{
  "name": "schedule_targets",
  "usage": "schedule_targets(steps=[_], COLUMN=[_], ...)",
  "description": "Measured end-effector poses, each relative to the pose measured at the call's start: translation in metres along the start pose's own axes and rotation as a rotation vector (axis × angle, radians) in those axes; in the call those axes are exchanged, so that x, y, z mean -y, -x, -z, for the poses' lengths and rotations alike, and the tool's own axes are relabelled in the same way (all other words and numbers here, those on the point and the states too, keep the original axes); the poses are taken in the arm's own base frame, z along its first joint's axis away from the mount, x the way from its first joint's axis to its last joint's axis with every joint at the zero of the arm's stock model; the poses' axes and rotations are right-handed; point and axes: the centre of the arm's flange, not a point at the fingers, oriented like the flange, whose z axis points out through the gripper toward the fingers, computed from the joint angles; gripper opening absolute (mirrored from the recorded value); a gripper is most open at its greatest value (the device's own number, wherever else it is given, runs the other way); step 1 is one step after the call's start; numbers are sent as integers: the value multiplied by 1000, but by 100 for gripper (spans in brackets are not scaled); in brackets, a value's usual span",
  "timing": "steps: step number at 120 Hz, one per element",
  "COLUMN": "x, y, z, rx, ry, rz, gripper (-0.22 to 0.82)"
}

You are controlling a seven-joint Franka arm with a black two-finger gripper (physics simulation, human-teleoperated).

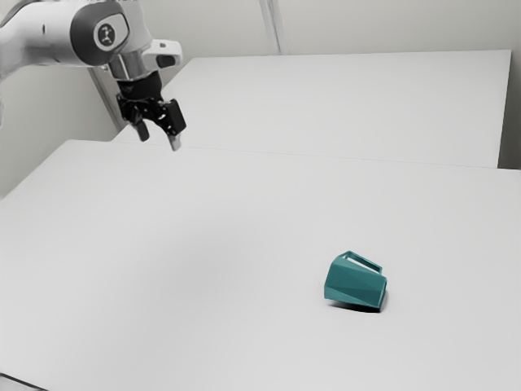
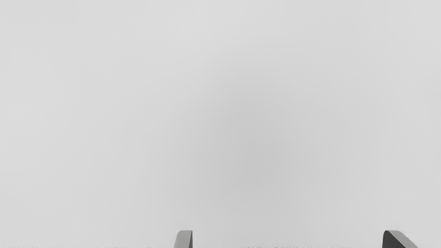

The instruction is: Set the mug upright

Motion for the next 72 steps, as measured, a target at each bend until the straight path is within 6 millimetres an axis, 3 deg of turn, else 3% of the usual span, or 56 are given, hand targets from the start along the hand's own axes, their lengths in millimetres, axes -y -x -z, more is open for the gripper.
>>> schedule_targets(steps=[17,33,43,60,72], x=[-15,-27,-34,6,6], y=[-4,-6,4,22,20], z=[-3,-22,-43,-89,-112], rx=[2,-17,-44,-125,-179], ry=[-15,-13,2,95,159], rz=[-22,-37,-38,101,160], gripper=[60,60,60,60,60])
